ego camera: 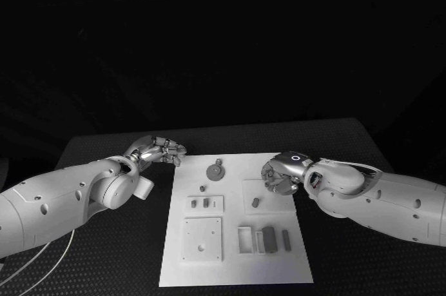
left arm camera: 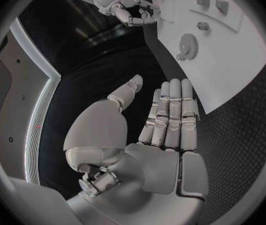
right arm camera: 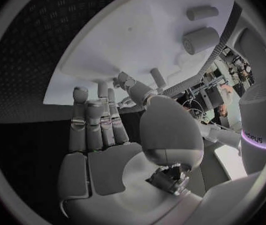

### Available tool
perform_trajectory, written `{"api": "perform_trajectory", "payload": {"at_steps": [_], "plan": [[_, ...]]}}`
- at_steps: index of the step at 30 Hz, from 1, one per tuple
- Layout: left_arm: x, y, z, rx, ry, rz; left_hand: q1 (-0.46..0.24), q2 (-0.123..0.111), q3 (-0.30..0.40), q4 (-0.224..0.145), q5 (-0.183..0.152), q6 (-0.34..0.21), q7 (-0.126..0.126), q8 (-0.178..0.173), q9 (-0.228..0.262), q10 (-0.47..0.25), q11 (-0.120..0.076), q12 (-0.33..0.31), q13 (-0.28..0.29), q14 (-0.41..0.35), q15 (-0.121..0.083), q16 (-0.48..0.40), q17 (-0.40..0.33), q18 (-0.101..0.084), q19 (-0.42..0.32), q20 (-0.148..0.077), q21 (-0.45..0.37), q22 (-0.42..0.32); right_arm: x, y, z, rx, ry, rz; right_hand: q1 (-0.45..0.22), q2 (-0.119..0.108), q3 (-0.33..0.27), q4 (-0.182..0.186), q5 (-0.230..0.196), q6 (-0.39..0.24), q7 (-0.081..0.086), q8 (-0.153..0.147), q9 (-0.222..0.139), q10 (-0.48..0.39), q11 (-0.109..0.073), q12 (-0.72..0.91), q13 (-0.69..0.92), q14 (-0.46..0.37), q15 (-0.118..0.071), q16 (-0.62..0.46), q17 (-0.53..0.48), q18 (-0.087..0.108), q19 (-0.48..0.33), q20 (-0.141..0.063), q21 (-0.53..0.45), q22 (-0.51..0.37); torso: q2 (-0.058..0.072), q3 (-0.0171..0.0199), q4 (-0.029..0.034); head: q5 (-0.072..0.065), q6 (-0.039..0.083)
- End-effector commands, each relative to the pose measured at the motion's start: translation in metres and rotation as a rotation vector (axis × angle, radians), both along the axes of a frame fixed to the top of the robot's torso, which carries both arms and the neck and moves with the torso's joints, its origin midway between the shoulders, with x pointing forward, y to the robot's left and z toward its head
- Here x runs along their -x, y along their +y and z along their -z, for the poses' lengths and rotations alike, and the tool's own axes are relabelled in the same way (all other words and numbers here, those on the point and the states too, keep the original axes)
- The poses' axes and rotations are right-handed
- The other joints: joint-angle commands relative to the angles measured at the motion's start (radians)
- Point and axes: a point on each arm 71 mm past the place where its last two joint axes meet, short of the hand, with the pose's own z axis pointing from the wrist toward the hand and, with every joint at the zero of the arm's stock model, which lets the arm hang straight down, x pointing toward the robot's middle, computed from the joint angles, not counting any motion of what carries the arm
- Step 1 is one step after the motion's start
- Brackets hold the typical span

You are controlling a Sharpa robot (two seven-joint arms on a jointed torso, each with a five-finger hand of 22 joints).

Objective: Assemble the parts on the task board

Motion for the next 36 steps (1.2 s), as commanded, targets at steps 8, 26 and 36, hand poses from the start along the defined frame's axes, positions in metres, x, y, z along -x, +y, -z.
{"api": "perform_trajectory", "payload": {"at_steps": [8, 26, 36], "plan": [[0.000, -0.003, -0.001, 0.014, 0.001, 0.011, -0.001, 0.010, -0.006, 0.000, 0.000, -0.007, 0.003, 0.006, -0.001, -0.006, 0.000, 0.001, -0.001, 0.007, 0.000, -0.008, 0.003, -0.008, 0.006, 0.001, -0.007, -0.002, 0.005, 0.005, 0.010, 0.039, 0.022, -0.023, 0.001, 0.026, 0.004, 0.000, 0.003, 0.047, -0.018, 0.027, 0.005, 0.059, -0.018, 0.003, 0.004, 0.014, -0.017, -0.005, -0.002, 0.020, 0.011, -0.004, -0.008, 0.003, 0.000, 0.0004, -0.0011, 0.012, -0.016], [0.000, -0.002, 0.000, 0.010, 0.005, 0.005, 0.003, 0.010, -0.006, -0.001, 0.000, -0.010, 0.003, 0.006, -0.003, -0.008, 0.001, 0.002, -0.002, 0.011, 0.000, -0.013, 0.006, -0.008, 0.008, 0.001, -0.010, -0.003, 0.005, 0.009, 0.013, 0.081, -0.001, -0.040, 0.050, 0.093, 0.008, -0.008, 0.003, 0.106, -0.044, 0.057, 0.019, 0.125, -0.046, 0.011, 0.025, 0.027, -0.043, -0.010, -0.002, 0.020, 0.018, -0.013, -0.011, 0.011, -0.001, 0.0031, -0.0024, 0.017, -0.024], [0.000, -0.002, 0.000, 0.008, 0.009, 0.004, 0.003, 0.008, -0.008, 0.000, 0.000, -0.019, 0.007, 0.003, -0.006, -0.013, 0.003, 0.001, -0.004, 0.013, 0.000, -0.019, 0.011, -0.008, 0.010, 0.001, -0.013, -0.004, 0.008, 0.016, 0.025, 0.126, -0.016, -0.057, 0.060, 0.096, 0.009, -0.008, 0.004, 0.104, -0.042, 0.055, 0.020, 0.071, -0.027, -0.031, 0.015, 0.011, -0.027, -0.037, -0.013, 0.020, 0.009, -0.008, -0.025, 0.006, -0.001, 0.0040, -0.0014, 0.019, -0.026]]}}
